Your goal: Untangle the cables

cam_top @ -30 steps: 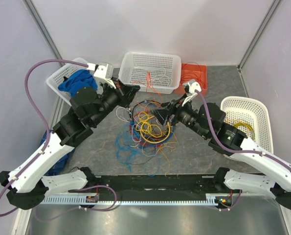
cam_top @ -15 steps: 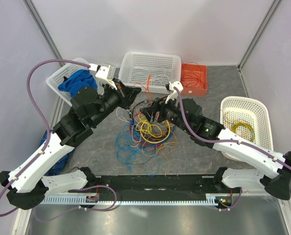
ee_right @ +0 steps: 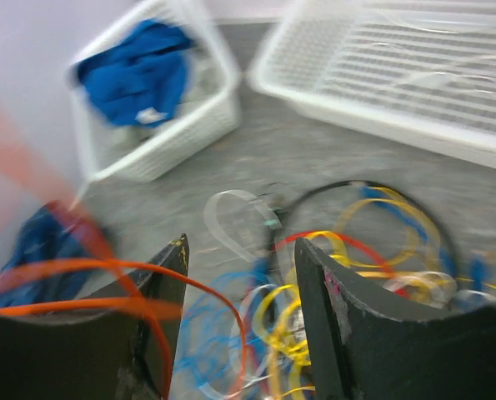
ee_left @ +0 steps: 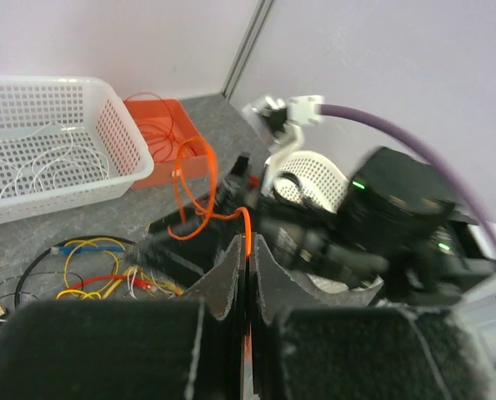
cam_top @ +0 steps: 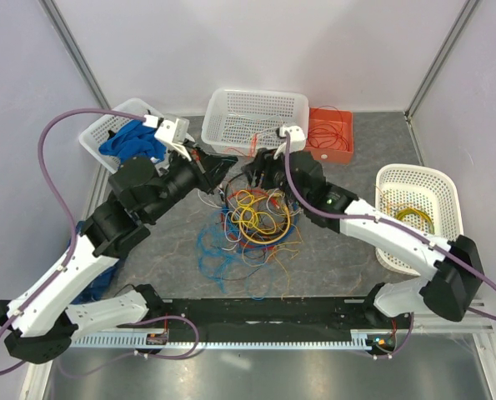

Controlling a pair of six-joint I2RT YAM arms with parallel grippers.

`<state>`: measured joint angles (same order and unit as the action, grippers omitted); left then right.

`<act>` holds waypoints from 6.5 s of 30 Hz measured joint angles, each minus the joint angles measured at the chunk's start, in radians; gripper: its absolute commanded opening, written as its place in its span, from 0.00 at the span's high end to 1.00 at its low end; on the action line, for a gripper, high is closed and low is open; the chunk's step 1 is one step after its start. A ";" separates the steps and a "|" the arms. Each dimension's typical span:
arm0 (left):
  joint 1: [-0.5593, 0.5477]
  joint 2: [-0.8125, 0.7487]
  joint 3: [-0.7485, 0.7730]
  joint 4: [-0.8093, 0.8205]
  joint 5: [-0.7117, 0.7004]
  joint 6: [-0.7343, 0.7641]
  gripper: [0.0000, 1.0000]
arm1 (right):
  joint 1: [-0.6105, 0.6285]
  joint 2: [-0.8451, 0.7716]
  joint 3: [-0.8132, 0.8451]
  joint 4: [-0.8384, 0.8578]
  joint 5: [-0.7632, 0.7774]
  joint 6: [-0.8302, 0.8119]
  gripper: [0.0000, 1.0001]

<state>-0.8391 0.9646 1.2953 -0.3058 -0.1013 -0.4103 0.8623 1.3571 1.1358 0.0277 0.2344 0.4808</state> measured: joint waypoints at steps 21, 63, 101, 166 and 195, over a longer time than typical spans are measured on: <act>0.000 -0.084 0.158 -0.036 -0.130 0.089 0.98 | -0.477 -0.092 -0.192 -0.129 -0.009 0.119 0.23; 0.004 0.365 0.434 -0.063 -0.138 0.150 0.98 | -0.242 -0.630 -0.233 -0.077 -0.089 0.006 0.18; 0.008 0.620 0.620 -0.122 0.303 0.055 0.98 | -0.243 -0.554 -0.183 0.117 -0.129 -0.073 0.18; 0.017 0.557 0.666 -0.262 0.269 0.148 0.98 | -0.242 -0.331 -0.111 0.069 -0.352 -0.124 0.70; 0.017 -0.013 0.035 -0.179 -0.154 -0.002 0.00 | -0.463 0.115 0.506 -0.232 0.176 -0.066 1.00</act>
<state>-0.8223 0.9520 1.3308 -0.4843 -0.2554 -0.4118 0.3992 1.4719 1.6421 -0.2039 0.4107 0.4149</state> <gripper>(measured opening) 0.993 0.011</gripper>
